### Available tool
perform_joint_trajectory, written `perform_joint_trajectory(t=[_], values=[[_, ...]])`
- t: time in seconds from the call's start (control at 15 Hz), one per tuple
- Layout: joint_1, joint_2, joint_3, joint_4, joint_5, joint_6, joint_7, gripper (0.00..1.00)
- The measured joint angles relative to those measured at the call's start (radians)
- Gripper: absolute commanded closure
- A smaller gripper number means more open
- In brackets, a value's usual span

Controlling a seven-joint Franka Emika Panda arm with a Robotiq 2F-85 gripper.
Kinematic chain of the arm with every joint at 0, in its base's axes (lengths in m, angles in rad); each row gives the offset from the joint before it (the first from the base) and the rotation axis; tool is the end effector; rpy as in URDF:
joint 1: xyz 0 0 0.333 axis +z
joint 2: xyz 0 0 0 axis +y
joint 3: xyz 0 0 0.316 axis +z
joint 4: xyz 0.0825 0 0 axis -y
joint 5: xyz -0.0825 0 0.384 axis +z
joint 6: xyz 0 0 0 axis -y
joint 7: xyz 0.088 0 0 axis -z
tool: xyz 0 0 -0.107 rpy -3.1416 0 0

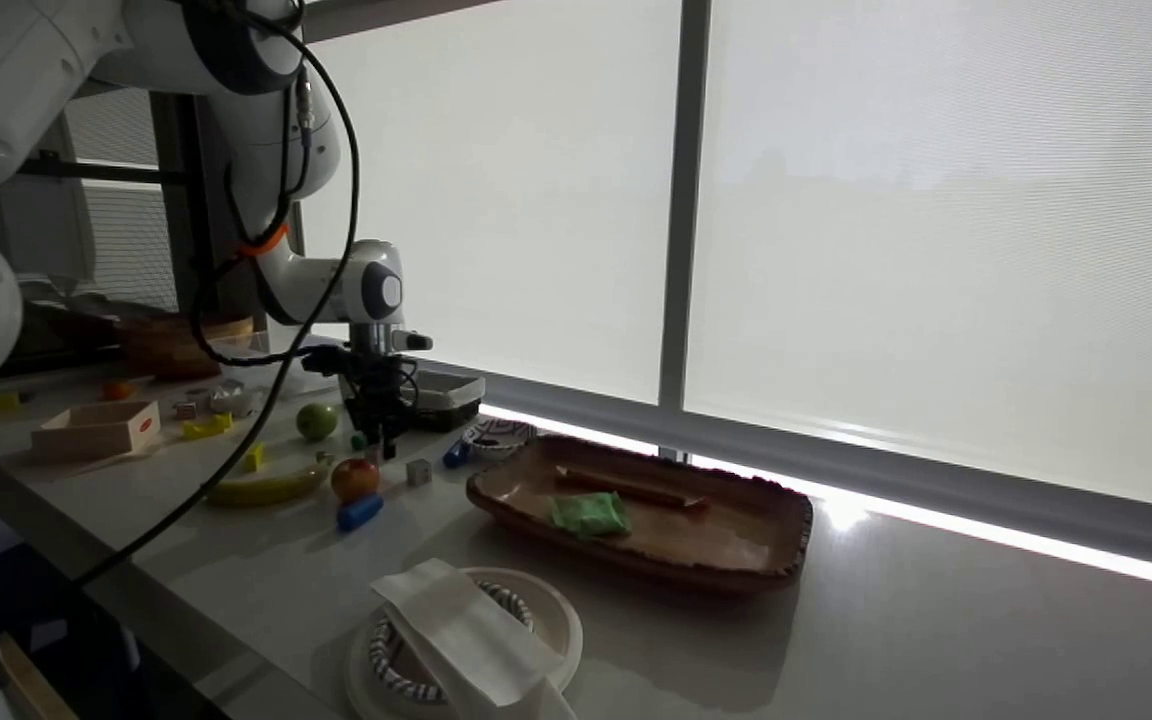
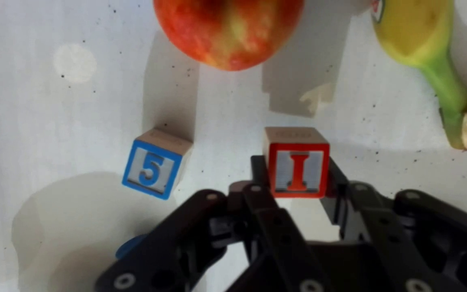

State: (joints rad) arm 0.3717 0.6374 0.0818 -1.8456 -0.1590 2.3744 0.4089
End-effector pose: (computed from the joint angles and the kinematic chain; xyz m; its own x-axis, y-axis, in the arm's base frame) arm 0.5688 0.2729 0.1700 0.9860 0.1471 -0.0784 0.1537 -0.9842 0.0874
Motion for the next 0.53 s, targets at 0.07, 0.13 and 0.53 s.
perform_joint_trajectory(t=[0.07, 0.13, 0.53], values=[[-0.001, 0.005, 0.004, 0.000, 0.009, 0.000, -0.012, 0.91], [-0.001, 0.009, 0.008, 0.000, 0.020, 0.000, -0.021, 0.91], [0.006, 0.013, 0.021, -0.021, 0.053, 0.000, -0.016, 0.91]])
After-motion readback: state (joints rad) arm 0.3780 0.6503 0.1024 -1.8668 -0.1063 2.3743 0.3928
